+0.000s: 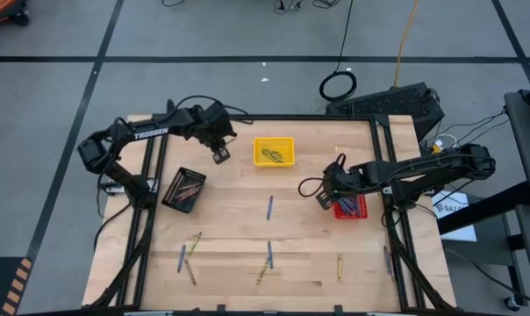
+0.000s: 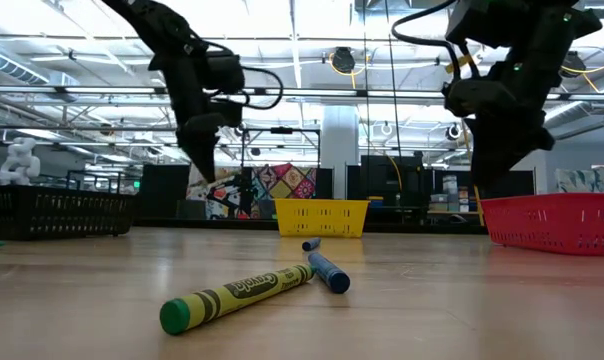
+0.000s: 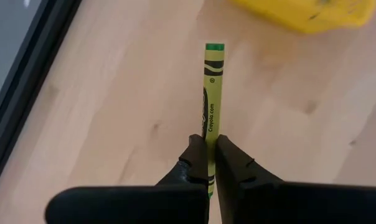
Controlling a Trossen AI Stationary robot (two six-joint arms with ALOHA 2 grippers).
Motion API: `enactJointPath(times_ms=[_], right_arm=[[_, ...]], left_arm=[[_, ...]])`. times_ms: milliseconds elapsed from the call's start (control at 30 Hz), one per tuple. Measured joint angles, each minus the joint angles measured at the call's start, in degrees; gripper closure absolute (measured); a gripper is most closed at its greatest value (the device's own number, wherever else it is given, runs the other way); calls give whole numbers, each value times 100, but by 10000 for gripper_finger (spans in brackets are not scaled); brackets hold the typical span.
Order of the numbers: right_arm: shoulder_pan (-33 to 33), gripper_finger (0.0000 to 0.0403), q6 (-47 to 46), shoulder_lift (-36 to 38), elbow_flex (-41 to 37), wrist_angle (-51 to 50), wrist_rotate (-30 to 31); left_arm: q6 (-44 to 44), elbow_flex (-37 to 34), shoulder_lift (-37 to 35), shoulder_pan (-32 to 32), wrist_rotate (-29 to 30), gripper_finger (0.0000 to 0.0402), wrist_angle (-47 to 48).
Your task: Sort crayons
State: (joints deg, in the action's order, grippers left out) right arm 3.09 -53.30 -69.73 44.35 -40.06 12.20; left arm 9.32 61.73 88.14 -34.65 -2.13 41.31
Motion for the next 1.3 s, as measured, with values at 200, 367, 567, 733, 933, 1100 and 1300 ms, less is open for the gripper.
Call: enactJointPath(times_ms=[200, 367, 567, 733, 933, 1100, 1300], right_arm=[[0, 325, 44, 0, 1, 266, 141], [0, 325, 44, 0, -1, 303, 150], [0, 325, 44, 0, 0, 305, 150], [0, 325, 44, 0, -1, 311, 150], [0, 325, 44, 0, -1, 326, 150], [0, 325, 44, 0, -1, 323, 150], [0, 325, 44, 2, 1, 341, 150]], left_arm=[[-150, 9, 33, 337, -265, 402, -661], [-155, 9, 39, 443, -274, 402, -1046], [-439, 9, 66, 485, -595, 402, -1601], [-477, 10, 290, 517, -959, 402, -2068], [-475, 9, 633, 592, -1010, 402, -2483], [-610, 10, 729, 593, -1298, 402, -2901], [-756, 46, 728, 592, -1312, 402, -3133]])
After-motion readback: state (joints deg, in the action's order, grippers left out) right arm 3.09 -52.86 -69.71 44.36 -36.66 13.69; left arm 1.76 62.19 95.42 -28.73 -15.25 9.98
